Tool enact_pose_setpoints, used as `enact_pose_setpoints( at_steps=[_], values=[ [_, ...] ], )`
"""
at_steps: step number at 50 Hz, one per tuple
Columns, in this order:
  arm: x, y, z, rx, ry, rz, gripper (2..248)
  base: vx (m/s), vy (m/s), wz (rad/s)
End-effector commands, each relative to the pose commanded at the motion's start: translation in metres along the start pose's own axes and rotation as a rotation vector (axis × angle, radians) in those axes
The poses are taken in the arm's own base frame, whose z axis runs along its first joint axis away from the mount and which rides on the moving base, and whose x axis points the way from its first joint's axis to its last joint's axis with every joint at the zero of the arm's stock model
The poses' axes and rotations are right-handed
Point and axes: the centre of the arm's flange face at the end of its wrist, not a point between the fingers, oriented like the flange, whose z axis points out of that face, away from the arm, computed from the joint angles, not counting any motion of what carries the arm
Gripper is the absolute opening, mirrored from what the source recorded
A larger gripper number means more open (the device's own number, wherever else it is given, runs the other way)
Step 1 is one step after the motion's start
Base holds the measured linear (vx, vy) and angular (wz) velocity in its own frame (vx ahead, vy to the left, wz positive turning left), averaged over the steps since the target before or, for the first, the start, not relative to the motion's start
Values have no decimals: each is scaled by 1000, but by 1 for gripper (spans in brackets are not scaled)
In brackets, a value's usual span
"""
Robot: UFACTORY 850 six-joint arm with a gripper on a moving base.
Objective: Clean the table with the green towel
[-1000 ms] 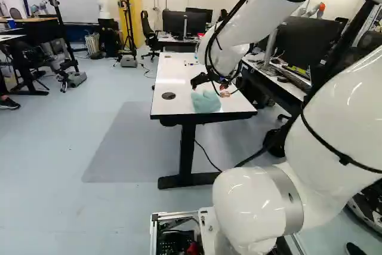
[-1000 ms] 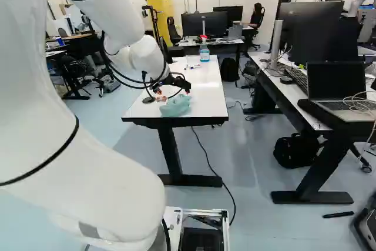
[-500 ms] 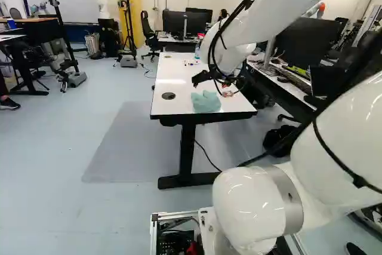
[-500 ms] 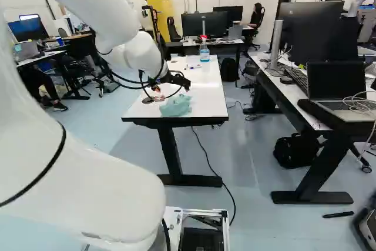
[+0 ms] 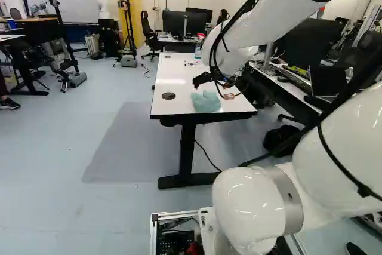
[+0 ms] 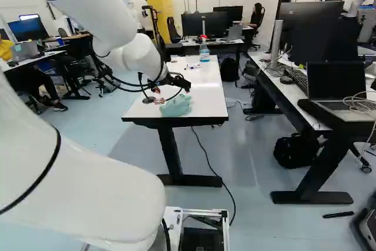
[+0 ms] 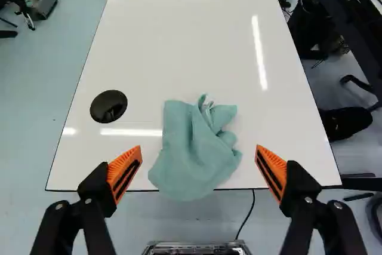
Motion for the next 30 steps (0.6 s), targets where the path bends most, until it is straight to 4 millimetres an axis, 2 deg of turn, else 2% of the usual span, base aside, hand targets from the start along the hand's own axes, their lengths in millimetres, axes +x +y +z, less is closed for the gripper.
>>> enact_pose_setpoints(
  at_steps=[30],
  values=[
    [-20,-1,9,2,61,-2,247,0,0,0]
  ],
)
